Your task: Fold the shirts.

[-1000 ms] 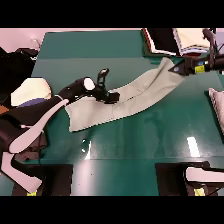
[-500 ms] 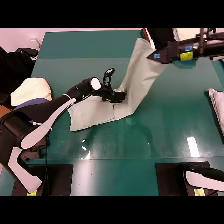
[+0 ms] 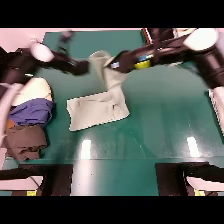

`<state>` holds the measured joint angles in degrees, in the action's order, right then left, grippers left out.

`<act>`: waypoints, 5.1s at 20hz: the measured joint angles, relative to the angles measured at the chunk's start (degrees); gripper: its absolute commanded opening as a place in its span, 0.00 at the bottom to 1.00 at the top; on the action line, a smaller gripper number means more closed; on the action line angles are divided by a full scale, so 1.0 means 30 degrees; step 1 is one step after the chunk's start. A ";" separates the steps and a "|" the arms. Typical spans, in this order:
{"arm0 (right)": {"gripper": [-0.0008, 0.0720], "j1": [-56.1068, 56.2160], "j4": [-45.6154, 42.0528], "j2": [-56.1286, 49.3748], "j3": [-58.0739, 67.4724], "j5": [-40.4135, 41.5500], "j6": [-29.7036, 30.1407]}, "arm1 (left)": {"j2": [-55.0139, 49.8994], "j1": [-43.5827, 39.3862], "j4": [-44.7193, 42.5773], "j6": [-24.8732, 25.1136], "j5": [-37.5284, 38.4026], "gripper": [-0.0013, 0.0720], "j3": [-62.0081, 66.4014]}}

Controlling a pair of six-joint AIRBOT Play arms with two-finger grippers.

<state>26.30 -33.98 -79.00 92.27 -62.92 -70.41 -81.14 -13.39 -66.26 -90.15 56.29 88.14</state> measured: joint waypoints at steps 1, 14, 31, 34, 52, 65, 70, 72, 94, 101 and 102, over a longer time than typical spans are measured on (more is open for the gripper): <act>0.39 0.1290 0.0015 -0.0590 0.0007 0.1268 -0.0022 | 0.1202 0.0969 -0.0619 0.0000 0.0168 0.05 0.0000; 0.63 0.1574 -0.2113 -0.1603 -0.4029 0.4794 0.0452 | 0.6492 0.3053 -0.2579 0.0517 0.1362 0.05 -0.0801; 0.25 -0.2885 0.1086 -0.7868 -0.6426 0.0692 0.1100 | 0.6557 0.1683 -0.1792 0.0707 0.0437 0.05 -0.1938; 0.03 -0.1778 0.1188 -0.8990 -0.4495 0.1217 0.1348 | 0.6564 0.1668 -0.0925 0.0707 0.0423 0.05 -0.1974; 0.03 -1.9540 -0.5778 0.1508 -0.6623 0.1486 0.1107 | 0.6441 -0.3701 0.0138 0.0248 -0.1355 0.05 -0.2645; 0.03 -2.5186 -0.6156 -0.0299 -0.0233 0.0925 0.1144 | 0.5770 -0.3774 0.0262 -0.0437 -0.1049 0.05 -0.2659; 0.03 -2.5988 -0.7322 -0.0204 0.0896 -0.0692 0.1151 | 0.5741 -0.3774 0.0262 -0.0452 -0.0969 0.05 -0.2659; 0.03 -2.6432 -0.8174 0.0226 0.0408 -0.1013 0.1151 | 0.5741 -0.3774 0.0262 -0.0452 -0.0933 0.05 -0.2659; 0.74 -2.6877 -0.6652 0.7825 -0.8357 -0.1654 0.1056 | 0.5741 -0.3774 0.0233 0.0678 -0.1071 0.05 -0.2659; 0.44 -1.5344 -0.4954 0.8422 -0.8400 -0.0962 0.1042 | 0.5741 -0.3774 0.0219 0.0699 -0.1166 0.05 -0.2659; 0.20 -1.4025 -0.4932 0.8437 -0.8400 -0.0787 0.1042 | 0.5741 -0.3774 0.0226 0.0707 -0.1246 0.05 -0.2659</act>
<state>-15.77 -48.77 -53.69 67.07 -65.28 -67.29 -63.92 -24.71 -65.58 -88.03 52.56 80.16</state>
